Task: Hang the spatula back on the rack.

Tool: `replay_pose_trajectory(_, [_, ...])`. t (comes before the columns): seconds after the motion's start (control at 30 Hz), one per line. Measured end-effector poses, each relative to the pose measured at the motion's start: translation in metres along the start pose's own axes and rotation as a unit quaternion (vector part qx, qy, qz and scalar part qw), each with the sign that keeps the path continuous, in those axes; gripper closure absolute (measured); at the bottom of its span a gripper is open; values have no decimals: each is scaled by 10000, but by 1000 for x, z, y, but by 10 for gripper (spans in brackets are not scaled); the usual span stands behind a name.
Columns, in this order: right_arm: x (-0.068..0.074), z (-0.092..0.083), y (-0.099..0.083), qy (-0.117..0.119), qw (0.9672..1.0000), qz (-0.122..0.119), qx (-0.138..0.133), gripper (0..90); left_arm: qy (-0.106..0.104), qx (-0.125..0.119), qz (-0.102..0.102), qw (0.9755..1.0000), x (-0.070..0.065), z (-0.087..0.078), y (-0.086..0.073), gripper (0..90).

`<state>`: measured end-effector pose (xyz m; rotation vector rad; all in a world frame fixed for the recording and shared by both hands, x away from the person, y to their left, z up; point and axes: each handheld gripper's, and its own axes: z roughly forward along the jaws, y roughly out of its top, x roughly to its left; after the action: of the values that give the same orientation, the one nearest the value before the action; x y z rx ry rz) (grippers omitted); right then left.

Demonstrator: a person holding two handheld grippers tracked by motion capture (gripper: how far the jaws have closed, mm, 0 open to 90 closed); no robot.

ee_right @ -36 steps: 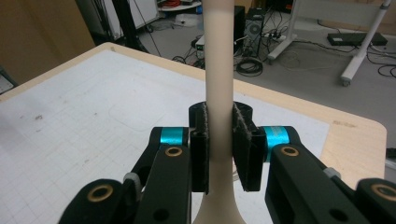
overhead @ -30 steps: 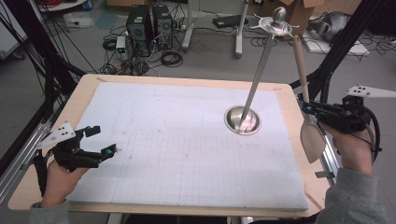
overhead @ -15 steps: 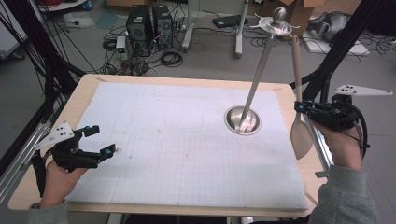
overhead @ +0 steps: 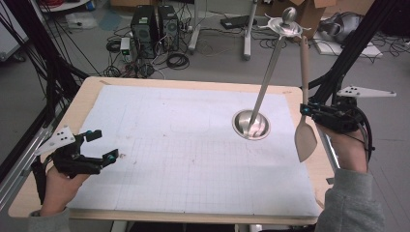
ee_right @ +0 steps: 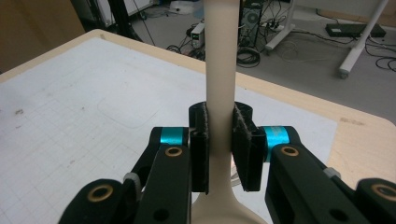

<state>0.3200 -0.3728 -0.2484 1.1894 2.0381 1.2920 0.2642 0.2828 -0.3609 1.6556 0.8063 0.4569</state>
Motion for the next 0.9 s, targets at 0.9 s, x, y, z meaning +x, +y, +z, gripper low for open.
replay_pose_trajectory(0.9, [6,35,3,-147,9999,-14,88,780,-10,-21,-32,10000,1,-3,-1,17])
